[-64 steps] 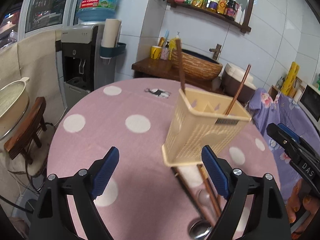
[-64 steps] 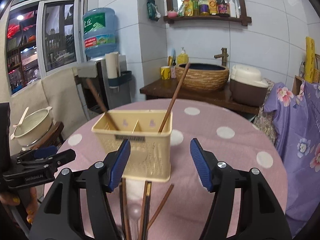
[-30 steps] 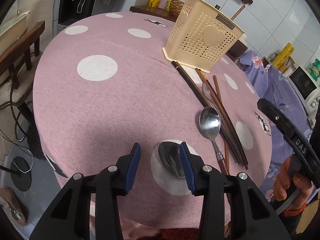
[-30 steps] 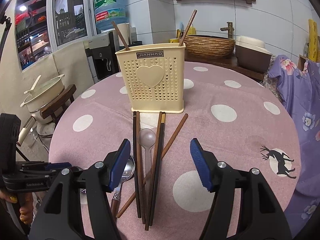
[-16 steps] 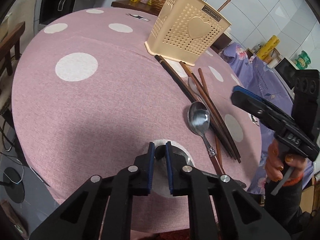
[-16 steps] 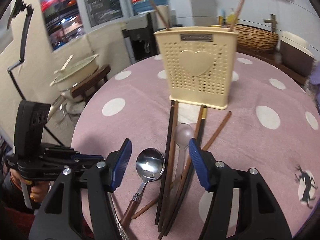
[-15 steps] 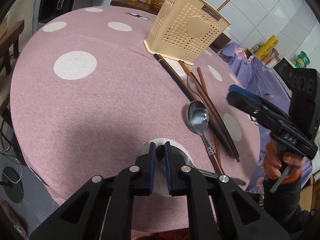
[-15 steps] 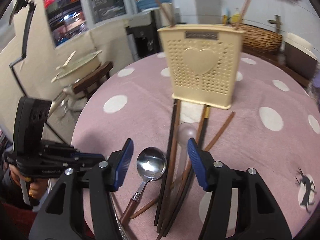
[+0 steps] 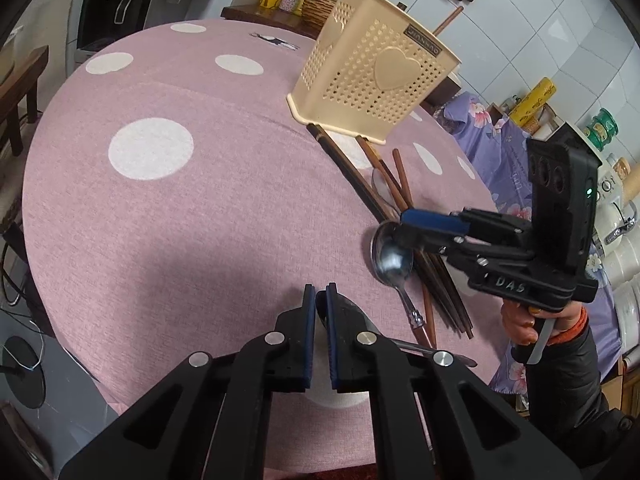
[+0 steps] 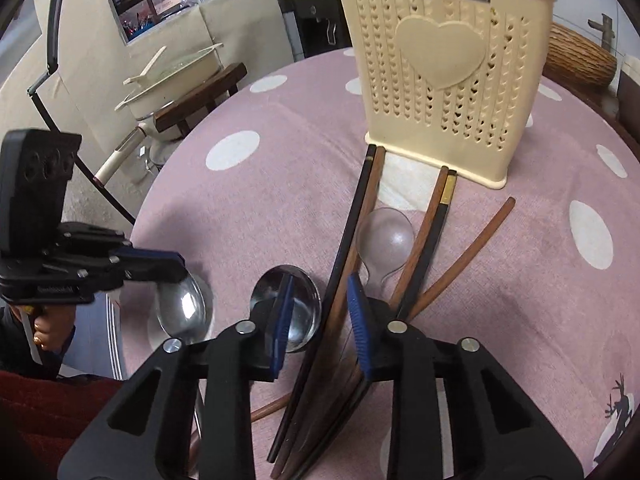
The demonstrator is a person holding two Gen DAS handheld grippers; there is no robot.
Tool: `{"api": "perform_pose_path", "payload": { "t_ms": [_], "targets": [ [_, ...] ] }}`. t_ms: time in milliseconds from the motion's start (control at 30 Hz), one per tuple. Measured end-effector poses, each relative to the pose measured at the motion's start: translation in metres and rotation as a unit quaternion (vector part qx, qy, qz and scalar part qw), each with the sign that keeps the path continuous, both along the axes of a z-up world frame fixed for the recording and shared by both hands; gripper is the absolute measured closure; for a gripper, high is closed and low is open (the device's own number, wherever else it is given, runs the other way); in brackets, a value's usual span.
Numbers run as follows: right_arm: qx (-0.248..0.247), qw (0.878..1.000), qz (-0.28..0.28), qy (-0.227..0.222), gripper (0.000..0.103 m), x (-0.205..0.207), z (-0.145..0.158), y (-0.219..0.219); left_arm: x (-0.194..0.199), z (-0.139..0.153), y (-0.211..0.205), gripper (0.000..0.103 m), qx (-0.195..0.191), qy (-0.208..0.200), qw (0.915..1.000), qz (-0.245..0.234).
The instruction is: Organize utensils
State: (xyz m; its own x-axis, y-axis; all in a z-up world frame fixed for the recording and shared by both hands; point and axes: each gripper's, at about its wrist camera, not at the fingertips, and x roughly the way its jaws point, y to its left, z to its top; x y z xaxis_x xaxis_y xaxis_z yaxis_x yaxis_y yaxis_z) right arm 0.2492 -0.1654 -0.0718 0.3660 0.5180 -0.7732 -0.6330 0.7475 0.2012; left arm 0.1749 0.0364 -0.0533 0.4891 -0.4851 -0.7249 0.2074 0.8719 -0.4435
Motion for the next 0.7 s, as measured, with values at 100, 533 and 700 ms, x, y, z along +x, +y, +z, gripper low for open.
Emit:
{"api": "perform_pose_path", "payload": {
  "t_ms": [100,533,700],
  "targets": [
    [0.002,1.000,0.011,0.001,0.080,0.003,-0.001,-0.002,0.004,0.005,0.004,0.097,0.004,-0.006,1.0000,0.007],
    [-0.024,0.994,0.104,0.016,0.088,0.003,-0.001,0.016,0.009,0.005,0.010,0.097,0.006,0.003,0.9998,0.017],
    [0.021,0.993,0.104,0.049,0.097,0.010,0.000,0.006,0.011,0.005,0.011,0.097,0.006,0.005,0.9998,0.019]
  ]
}}
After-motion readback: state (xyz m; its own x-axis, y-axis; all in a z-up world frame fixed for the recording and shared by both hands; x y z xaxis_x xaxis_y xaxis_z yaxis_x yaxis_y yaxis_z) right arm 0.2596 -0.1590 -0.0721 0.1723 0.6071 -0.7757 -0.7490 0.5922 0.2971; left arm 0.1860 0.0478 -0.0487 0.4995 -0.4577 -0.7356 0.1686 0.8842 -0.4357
